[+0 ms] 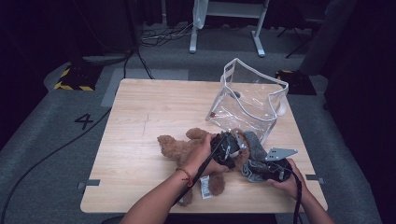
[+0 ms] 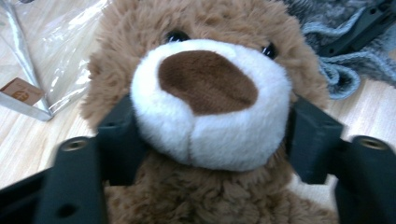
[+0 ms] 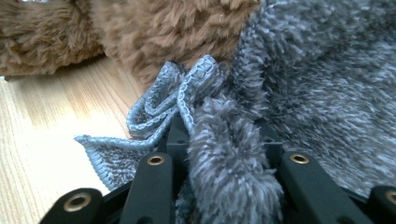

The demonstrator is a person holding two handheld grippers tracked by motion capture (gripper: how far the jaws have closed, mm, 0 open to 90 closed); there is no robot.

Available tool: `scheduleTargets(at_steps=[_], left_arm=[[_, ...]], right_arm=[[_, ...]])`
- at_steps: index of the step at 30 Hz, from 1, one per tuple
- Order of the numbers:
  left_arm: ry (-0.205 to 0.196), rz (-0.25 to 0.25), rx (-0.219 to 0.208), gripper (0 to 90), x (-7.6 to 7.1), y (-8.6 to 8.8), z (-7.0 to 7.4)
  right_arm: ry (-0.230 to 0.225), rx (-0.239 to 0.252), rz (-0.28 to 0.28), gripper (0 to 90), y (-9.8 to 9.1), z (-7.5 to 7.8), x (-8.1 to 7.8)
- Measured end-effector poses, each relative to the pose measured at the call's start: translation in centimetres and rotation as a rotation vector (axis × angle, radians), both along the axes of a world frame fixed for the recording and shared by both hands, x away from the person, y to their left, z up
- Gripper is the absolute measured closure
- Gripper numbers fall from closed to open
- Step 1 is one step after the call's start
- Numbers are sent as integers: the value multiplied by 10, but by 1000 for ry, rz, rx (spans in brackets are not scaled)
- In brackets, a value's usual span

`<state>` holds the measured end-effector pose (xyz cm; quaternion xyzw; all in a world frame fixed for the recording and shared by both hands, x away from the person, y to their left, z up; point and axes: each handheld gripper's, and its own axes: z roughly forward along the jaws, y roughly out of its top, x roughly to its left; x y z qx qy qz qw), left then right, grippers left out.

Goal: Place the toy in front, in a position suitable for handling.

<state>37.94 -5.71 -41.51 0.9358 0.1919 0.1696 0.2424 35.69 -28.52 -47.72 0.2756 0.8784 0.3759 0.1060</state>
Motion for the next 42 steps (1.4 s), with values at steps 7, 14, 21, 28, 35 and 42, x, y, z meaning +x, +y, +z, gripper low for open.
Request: scheduleTargets(at_steps=[7,14,21,28,35,42], left_arm=[[-82,19,-87,481,-8,11,5],[-100,-33,-533,484,-12,70,34],[-35,-202,-954,468,-21,98,21],[-13,-204,-914,410,-24,108,4],[126,-85,-778,158,-18,147,3],[126,-91,-637,145,-24,148,-10]], right_arm=[[-18,29,-12,682,-7,5,-2],[-49,76,-74,695,-27,16,-4],[-65,121,-97,709,-26,22,0],[-159,262,22,715,5,49,-5],[-231,360,86,720,36,73,3],[-230,339,159,720,58,77,2]])
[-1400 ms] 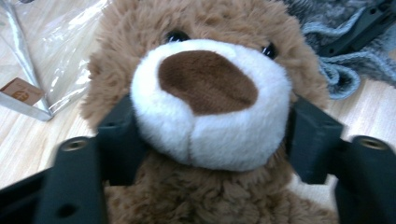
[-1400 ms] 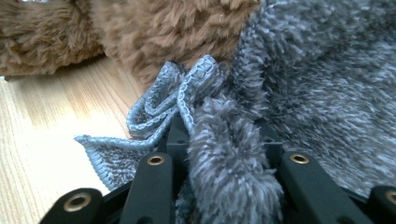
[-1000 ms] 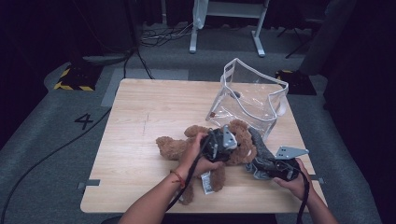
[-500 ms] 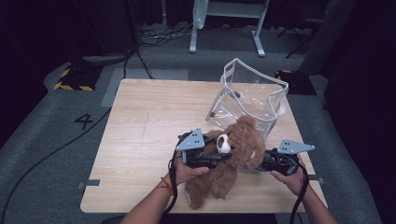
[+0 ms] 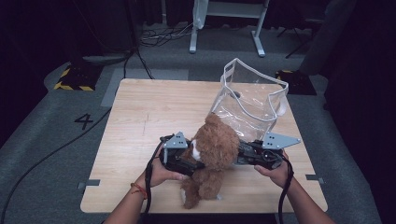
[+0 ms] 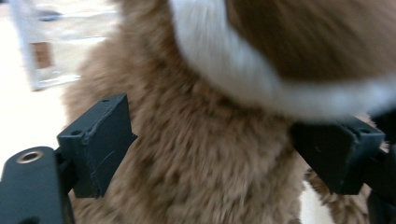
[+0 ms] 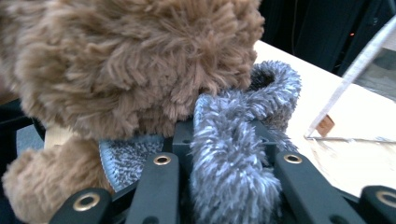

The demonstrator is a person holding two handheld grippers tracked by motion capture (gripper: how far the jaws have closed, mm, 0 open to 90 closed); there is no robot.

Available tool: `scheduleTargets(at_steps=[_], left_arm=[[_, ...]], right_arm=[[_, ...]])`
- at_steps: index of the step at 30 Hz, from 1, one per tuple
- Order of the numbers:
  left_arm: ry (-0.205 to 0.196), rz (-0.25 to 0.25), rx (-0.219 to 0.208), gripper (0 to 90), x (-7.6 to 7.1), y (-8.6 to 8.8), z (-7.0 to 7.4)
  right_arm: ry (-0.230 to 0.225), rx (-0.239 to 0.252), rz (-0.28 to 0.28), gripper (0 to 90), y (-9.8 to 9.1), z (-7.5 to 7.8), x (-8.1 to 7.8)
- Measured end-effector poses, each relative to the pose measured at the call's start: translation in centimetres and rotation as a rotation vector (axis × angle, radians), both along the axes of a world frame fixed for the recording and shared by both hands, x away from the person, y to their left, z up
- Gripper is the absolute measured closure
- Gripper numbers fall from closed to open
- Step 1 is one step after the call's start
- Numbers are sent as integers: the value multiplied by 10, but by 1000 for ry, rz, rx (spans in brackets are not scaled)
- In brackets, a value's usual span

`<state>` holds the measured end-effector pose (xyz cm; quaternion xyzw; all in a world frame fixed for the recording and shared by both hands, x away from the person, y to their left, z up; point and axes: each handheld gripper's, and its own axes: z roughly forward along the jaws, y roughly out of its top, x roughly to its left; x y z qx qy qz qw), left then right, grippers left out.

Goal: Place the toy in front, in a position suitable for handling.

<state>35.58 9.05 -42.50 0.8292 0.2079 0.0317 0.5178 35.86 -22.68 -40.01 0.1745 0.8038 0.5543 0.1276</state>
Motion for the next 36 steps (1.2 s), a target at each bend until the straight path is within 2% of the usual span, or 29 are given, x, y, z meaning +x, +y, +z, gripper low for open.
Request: scheduleTargets(at_steps=[1,4,5,7,8,11,14,16,19,22,24,27,30,32,35,36], left_arm=[[-14,-15,10,135,1,-5,0],[-39,-15,36,23,0,-16,-1],[-51,-18,41,44,0,-18,-2],[-90,-21,45,138,-1,-15,-2],[-103,-32,37,245,-2,-10,-3],[-135,-47,36,424,-5,3,-7],[-145,-44,36,473,-8,11,-10],[-132,-43,23,477,-8,19,-13],[-116,-37,-3,476,-6,26,-18],[-97,-30,-9,477,-4,29,-20],[-111,-30,12,475,-5,29,-19],[-102,-29,15,468,-5,29,-18],[-84,-19,6,459,-5,30,-19],[-73,-17,8,459,-3,33,-20],[-60,-10,20,461,-4,38,-20],[-52,-9,28,462,-4,41,-20]], right_arm=[[-1,-7,8,720,3,1,1],[-14,-33,21,720,12,4,0],[-18,-40,24,721,15,5,0],[-28,-61,17,721,20,7,-1],[-32,-68,13,722,21,7,-1],[-20,-54,31,722,23,6,-1],[-26,-43,50,721,23,7,-5],[-34,-11,50,721,19,11,-7],[-51,66,58,721,12,24,-10],[-99,160,105,720,10,48,-18],[-128,209,143,720,14,61,-23],[-144,223,201,718,27,71,-28],[-130,150,227,717,46,60,-30],[-101,103,234,718,55,46,-29],[-23,100,254,719,54,27,-26],[-14,81,256,720,54,20,-25]])
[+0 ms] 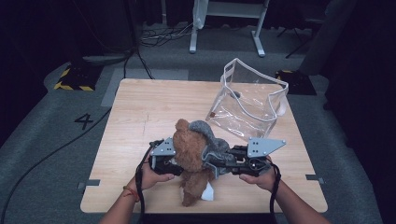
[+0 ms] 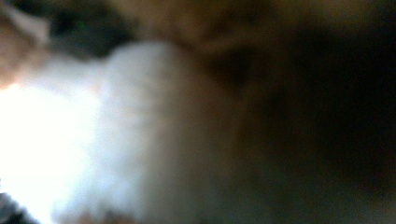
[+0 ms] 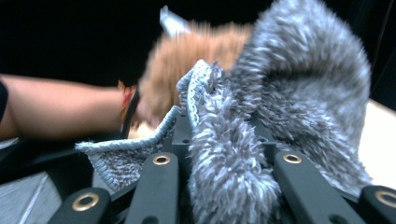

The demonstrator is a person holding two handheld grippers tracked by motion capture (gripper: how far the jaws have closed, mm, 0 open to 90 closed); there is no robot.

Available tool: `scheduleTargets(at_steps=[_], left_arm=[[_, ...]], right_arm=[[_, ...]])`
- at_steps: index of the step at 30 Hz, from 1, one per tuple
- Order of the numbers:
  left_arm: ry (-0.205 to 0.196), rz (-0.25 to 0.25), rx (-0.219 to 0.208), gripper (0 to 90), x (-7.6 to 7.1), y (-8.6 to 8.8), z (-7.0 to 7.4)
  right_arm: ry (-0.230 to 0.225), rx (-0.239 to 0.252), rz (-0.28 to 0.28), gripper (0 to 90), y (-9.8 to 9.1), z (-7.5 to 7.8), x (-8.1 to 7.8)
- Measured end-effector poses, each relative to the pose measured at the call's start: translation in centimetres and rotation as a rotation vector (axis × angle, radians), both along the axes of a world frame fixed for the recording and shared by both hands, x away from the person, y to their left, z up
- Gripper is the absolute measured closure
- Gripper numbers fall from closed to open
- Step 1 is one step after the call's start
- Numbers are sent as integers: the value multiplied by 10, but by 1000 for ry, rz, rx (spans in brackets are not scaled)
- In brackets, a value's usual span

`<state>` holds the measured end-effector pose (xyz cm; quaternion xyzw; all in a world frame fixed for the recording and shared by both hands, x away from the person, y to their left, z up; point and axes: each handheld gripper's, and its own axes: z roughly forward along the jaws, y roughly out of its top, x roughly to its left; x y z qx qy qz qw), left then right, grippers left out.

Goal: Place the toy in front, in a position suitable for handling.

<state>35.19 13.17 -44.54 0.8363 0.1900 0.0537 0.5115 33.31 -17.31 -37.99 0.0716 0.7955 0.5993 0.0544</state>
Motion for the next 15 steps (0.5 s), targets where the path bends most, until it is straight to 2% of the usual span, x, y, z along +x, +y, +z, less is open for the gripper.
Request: scheduleTargets(at_steps=[3,5,7,9,12,14,15], left_arm=[[-2,-4,8,462,-1,6,-1],[-25,-2,17,464,-3,6,-1],[-37,-7,22,468,-6,6,-3],[-40,-9,21,475,-7,8,-3],[-28,-21,17,486,-7,14,-5],[-33,-24,29,499,-9,18,-7],[-32,-23,30,506,-11,19,-7]], right_arm=[[18,-119,-13,720,5,-29,0],[15,-210,-15,720,10,-49,-2],[35,-256,1,720,7,-64,-3],[38,-310,-12,720,0,-74,-3],[39,-440,-88,720,-12,-96,3],[49,-481,-132,721,-18,-102,9],[51,-482,-161,721,-21,-102,13]])
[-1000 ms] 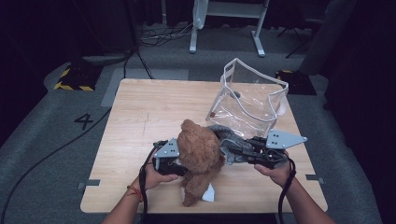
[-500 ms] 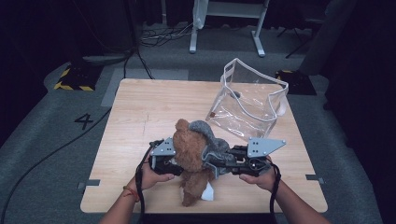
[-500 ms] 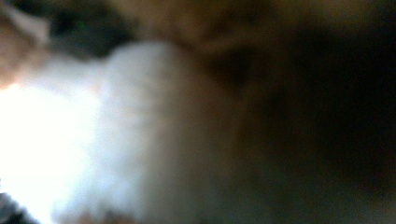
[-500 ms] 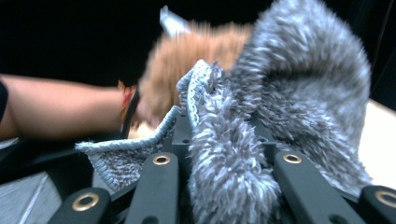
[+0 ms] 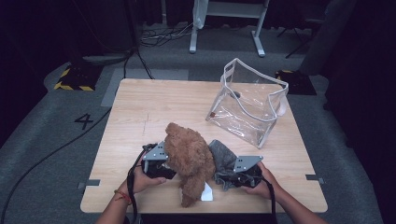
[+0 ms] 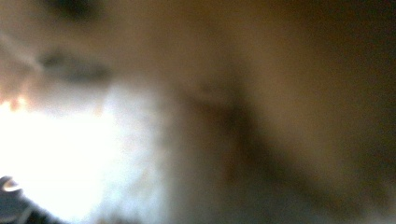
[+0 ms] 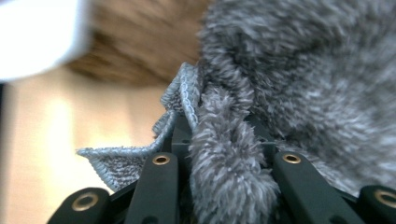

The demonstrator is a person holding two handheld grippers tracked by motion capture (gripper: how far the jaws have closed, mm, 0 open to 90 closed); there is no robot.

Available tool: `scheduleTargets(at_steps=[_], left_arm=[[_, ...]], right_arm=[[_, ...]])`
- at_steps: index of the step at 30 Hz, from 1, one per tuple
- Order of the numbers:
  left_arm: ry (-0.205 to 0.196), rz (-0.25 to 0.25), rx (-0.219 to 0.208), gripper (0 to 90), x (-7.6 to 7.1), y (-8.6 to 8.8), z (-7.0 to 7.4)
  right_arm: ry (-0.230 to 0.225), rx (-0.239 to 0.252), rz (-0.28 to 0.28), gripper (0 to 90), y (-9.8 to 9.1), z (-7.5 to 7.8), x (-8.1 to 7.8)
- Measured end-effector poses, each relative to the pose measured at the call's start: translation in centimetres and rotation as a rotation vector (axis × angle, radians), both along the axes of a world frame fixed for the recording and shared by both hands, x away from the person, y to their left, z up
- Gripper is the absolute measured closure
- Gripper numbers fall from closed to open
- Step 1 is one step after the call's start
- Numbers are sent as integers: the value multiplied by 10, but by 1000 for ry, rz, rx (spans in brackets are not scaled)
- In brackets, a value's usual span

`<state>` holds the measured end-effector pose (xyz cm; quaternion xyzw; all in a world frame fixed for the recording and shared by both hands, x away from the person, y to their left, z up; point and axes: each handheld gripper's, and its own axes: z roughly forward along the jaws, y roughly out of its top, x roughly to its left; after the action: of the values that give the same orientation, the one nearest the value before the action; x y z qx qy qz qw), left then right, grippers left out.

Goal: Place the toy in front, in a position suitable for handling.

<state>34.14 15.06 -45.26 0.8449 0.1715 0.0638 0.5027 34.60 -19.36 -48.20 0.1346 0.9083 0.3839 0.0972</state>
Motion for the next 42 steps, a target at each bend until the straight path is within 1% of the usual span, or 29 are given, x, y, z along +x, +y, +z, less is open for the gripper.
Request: scheduleTargets(at_steps=[2,3,4,6,7,8,10,11,12,13,15,16,17,19,21,22,24,26,27,28,30,32,33,34,37,38,39,40,42], left_arm=[[-19,5,4,517,-2,3,-1],[-6,9,-10,522,-3,2,-3],[-7,10,-18,531,-4,2,-4],[-15,9,-23,538,-3,3,-5],[-7,9,-31,540,-2,2,-6],[-15,7,-35,542,-2,2,-7],[-23,2,-32,545,-2,1,-7],[-16,10,-40,546,-3,0,-8],[-17,10,-39,548,-3,-1,-8],[-24,10,-37,549,-3,-1,-8],[-31,15,-37,552,-4,-2,-8],[-28,19,-37,553,-5,-4,-9],[-28,23,-43,558,-5,-4,-10],[-31,27,-42,563,-6,-5,-10],[-22,34,-43,565,-6,-7,-10],[-26,30,-40,566,-6,-7,-9],[-28,29,-39,567,-5,-8,-9],[-21,36,-46,567,-5,-8,-10],[-23,36,-44,567,-5,-9,-9],[-28,34,-43,568,-5,-9,-9],[-27,37,-45,569,-4,-11,-9],[-26,38,-46,570,-3,-13,-9],[-20,48,-48,571,-3,-14,-9],[-21,54,-46,571,-4,-15,-9],[-38,59,-32,572,-5,-18,-8],[-40,61,-30,572,-5,-18,-8],[-42,62,-30,572,-5,-18,-8],[-40,64,-32,572,-5,-18,-9],[-36,68,-35,572,-5,-18,-9]], right_arm=[[-12,41,-56,721,-6,7,8],[-36,77,-86,721,-9,16,12],[-52,131,-103,720,-12,24,14],[-73,237,-121,720,-16,42,18],[-87,272,-125,719,-16,48,19],[-101,313,-130,718,-15,55,21],[-117,360,-145,716,-10,63,26],[-108,374,-146,716,-7,63,29],[-77,381,-135,716,-2,60,35],[-49,366,-130,716,4,55,38],[10,295,-111,717,14,41,43],[28,270,-107,717,16,36,44],[55,252,-103,717,15,27,44],[83,238,-109,718,10,21,44],[99,200,-116,718,3,16,40],[99,166,-113,718,2,13,37],[81,92,-102,718,0,6,28],[82,67,-85,716,-2,5,18],[74,73,-81,716,-4,7,14],[64,102,-65,715,-6,12,9],[34,173,-46,715,-10,26,-1],[15,267,-31,714,-12,41,-8],[9,305,-32,714,-11,49,-11],[-10,350,-21,714,-10,58,-14],[-41,448,6,714,-4,74,-22],[-38,465,19,714,-2,77,-24],[-44,468,41,714,5,79,-27],[-49,459,54,714,9,78,-30],[-60,418,96,713,26,72,-37]])
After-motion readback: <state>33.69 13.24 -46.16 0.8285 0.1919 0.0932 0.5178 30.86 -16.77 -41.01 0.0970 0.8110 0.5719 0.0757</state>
